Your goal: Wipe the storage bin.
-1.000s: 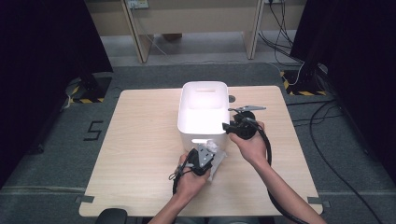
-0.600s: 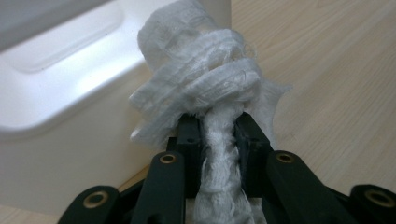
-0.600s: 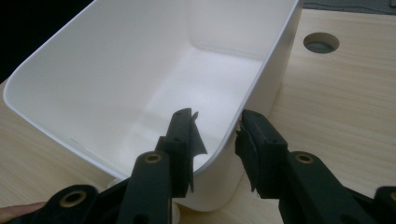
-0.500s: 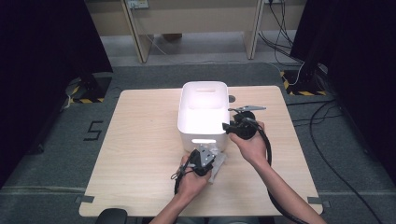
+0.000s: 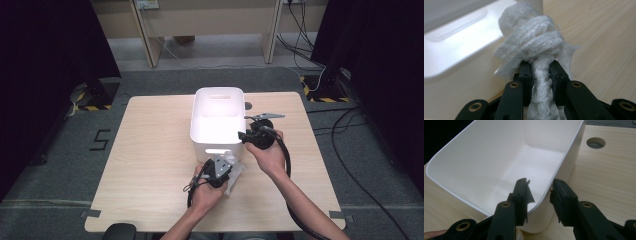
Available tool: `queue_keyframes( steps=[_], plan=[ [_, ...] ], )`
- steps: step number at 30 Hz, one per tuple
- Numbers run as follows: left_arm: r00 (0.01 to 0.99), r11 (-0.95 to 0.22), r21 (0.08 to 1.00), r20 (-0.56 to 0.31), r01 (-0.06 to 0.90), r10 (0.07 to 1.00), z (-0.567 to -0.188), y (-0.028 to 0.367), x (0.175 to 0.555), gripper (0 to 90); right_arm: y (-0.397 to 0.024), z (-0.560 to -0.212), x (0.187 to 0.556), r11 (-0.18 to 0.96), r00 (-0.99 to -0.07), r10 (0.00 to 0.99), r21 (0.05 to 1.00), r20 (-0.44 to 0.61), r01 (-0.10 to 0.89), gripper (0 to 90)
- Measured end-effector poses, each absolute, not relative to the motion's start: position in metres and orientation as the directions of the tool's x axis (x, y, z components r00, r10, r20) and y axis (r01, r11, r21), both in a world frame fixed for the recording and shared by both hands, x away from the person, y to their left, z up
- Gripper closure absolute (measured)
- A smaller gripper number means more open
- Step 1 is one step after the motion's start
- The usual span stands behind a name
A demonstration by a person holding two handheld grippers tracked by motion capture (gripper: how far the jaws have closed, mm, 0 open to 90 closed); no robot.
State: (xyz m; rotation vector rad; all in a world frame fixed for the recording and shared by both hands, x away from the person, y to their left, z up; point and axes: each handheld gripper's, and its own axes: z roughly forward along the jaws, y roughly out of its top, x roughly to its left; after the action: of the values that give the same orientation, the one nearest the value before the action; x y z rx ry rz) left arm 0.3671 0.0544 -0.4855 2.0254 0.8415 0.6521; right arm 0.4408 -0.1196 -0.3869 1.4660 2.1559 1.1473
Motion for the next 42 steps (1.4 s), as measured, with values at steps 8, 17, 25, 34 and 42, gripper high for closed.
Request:
queue_keyframes(
  steps=[8, 17, 25, 34, 42],
  plan=[
    [0.653, -0.404, 0.87, 0.134, 0.283, 0.745, -0.459, 0.05, 0.363, 74.9, -0.12, -0.387, 0.441, 0.162, -0.437, 0.879, 0.744, 0.19, 0.648, 65.7],
    [0.646, -0.392, 0.885, 0.149, 0.251, 0.749, -0.445, 0.047, 0.36, 74.9, -0.12, -0.387, 0.441, 0.159, -0.436, 0.879, 0.743, 0.193, 0.65, 65.7],
    [0.645, -0.408, 0.878, 0.163, 0.25, 0.746, -0.446, 0.044, 0.363, 74.9, -0.12, -0.387, 0.441, 0.159, -0.437, 0.878, 0.743, 0.194, 0.65, 65.6],
    [0.651, -0.435, 0.858, 0.169, 0.272, 0.74, -0.46, 0.039, 0.367, 74.9, -0.12, -0.387, 0.441, 0.159, -0.437, 0.878, 0.743, 0.194, 0.65, 65.6],
    [0.656, -0.457, 0.837, 0.165, 0.303, 0.737, -0.478, 0.035, 0.371, 74.9, -0.12, -0.387, 0.441, 0.158, -0.437, 0.878, 0.743, 0.195, 0.65, 65.6]
  ],
)
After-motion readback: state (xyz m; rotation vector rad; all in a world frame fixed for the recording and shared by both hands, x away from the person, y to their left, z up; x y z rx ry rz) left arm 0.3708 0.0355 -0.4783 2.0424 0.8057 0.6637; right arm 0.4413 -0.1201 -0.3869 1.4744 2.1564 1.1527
